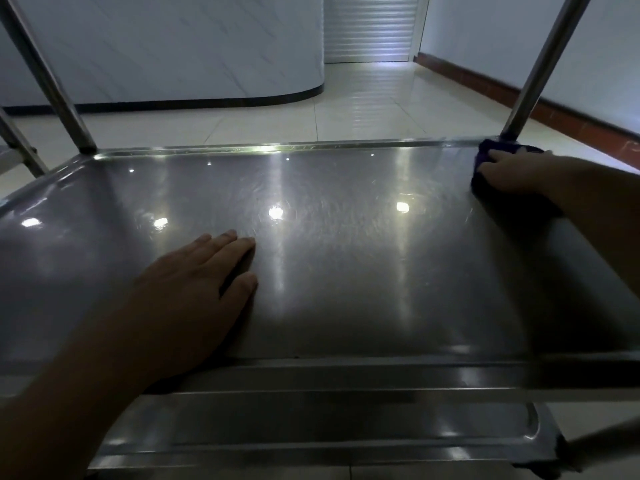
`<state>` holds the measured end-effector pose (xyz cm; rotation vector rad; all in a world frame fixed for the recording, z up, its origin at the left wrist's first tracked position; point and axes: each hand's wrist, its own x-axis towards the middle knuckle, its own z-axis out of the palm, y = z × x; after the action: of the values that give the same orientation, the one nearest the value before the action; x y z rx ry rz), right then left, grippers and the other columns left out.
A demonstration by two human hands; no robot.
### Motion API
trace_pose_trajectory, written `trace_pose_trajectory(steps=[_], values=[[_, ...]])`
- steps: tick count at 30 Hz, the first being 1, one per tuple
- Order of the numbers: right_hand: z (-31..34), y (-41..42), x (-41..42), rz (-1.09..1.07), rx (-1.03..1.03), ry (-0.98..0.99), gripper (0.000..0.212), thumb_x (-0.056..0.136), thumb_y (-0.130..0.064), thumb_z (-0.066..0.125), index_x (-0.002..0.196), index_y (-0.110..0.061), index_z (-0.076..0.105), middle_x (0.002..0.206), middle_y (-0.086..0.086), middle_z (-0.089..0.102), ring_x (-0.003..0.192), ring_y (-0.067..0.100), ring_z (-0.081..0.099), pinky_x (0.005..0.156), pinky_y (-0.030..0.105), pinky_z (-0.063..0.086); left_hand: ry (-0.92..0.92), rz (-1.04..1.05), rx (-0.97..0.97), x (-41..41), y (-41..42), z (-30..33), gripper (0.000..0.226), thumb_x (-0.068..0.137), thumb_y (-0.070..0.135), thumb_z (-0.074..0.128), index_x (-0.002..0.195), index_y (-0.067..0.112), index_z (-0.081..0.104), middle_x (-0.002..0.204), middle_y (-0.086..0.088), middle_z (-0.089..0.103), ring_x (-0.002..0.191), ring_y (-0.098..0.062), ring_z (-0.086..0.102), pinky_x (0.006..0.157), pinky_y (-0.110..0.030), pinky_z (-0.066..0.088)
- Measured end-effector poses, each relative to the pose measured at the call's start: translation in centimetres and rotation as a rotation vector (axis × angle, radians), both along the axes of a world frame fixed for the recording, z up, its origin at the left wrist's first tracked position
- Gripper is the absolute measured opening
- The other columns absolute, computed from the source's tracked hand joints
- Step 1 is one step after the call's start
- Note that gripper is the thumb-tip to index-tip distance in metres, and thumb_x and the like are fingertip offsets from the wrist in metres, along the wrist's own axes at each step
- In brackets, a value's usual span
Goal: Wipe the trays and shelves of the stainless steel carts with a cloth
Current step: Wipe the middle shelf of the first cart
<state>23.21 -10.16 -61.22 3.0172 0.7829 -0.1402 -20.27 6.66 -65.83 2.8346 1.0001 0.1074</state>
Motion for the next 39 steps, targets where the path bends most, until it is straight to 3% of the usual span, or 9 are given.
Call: trace_pose_trajectory(steps=[5,11,19,23,25,28,33,36,39], values=[[0.6,-1.5,-5.7,0.141,-0.096,0.105,0.053,0.113,-0.042,0.022,0.163,-0.026,0.022,0.173,0.008,0.004,0.157,0.039,0.004,0.125,0.052,0.005,-0.023,-0.008,0.004,0.2,-0.2,0.0,0.086,0.083,0.073,0.003,0.16,0.041,0.02,0.17,0.012,0.018,0.156,-0.015,0.017,0.126,-0.041,0.019],[-0.9,-2.6,-14.9,0.468,0.003,0.163,0.073,0.097,-0.075,0.026,0.161,-0.048,0.003,0.172,-0.01,-0.002,0.159,0.028,0.001,0.126,0.053,0.007,-0.068,-0.013,-0.014,0.1,-0.5,-0.2,0.074,0.091,0.063,0.014,0.16,0.038,0.025,0.17,0.009,0.022,0.157,-0.018,0.018,0.127,-0.043,0.017],[-0.8,-6.2,-25.0,0.71,0.198,0.21,0.051,0.106,-0.052,0.034,0.155,-0.056,0.02,0.162,-0.033,0.009,0.154,-0.003,0.001,0.12,0.024,0.004,-0.041,0.008,-0.006,0.2,-0.9,0.1,0.054,0.107,0.051,0.024,0.159,0.037,0.023,0.171,0.009,0.015,0.158,-0.018,0.012,0.127,-0.045,0.013],[-1.1,-8.1,-27.0,0.763,0.289,0.114,0.047,0.104,-0.054,0.026,0.15,-0.054,0.035,0.142,-0.041,0.034,0.136,-0.018,0.027,0.107,0.01,0.026,-0.056,-0.001,0.004,0.1,-1.3,0.4,0.051,0.107,0.05,0.026,0.155,0.036,0.031,0.17,0.007,0.02,0.157,-0.019,0.016,0.126,-0.045,0.017],[-1.5,-8.7,-28.2,0.791,0.365,-0.009,0.044,0.103,-0.055,0.021,0.14,-0.051,0.044,0.128,-0.034,0.055,0.111,-0.01,0.054,0.085,0.009,0.04,-0.072,-0.006,0.01,0.0,-1.5,0.6,0.045,0.107,0.049,0.028,0.147,0.033,0.041,0.168,0.004,0.028,0.155,-0.021,0.022,0.125,-0.045,0.021],[-2.4,-9.7,-29.6,0.82,0.546,-0.079,0.031,0.104,-0.05,0.03,0.125,-0.044,0.051,0.097,-0.024,0.066,0.079,0.0,0.061,0.063,0.008,0.045,-0.095,-0.009,0.015,-0.2,-2.0,1.1,0.039,0.106,0.046,0.034,0.133,0.025,0.052,0.155,-0.002,0.046,0.148,-0.023,0.035,0.12,-0.045,0.029],[-1.3,-11.4,-31.6,0.865,0.668,0.0,0.026,0.104,-0.05,0.032,0.122,-0.047,0.052,0.092,-0.029,0.062,0.08,-0.001,0.062,0.064,0.015,0.047,-0.205,0.035,0.016,-0.8,-2.9,1.7,0.051,0.104,0.051,0.042,0.149,0.029,0.048,0.156,0.002,0.047,0.141,-0.023,0.046,0.116,-0.045,0.038],[-1.1,-12.1,-33.3,0.947,0.569,-0.007,0.028,0.105,-0.05,0.033,0.122,-0.045,0.054,0.095,-0.03,0.061,0.079,-0.006,0.06,0.068,0.016,0.046,-0.227,0.04,0.105,-1.2,-3.7,2.1,0.047,0.105,0.052,0.042,0.145,0.03,0.052,0.149,0.004,0.054,0.132,-0.022,0.053,0.108,-0.043,0.041],[-3.3,-12.1,-34.5,0.965,0.428,0.153,0.033,0.102,-0.059,0.026,0.122,-0.049,0.05,0.101,-0.031,0.061,0.087,-0.007,0.06,0.074,0.015,0.047,-0.263,-0.002,0.147,-1.4,-4.1,2.4,0.042,0.105,0.05,0.042,0.138,0.029,0.058,0.142,0.004,0.059,0.125,-0.021,0.057,0.105,-0.041,0.044]])
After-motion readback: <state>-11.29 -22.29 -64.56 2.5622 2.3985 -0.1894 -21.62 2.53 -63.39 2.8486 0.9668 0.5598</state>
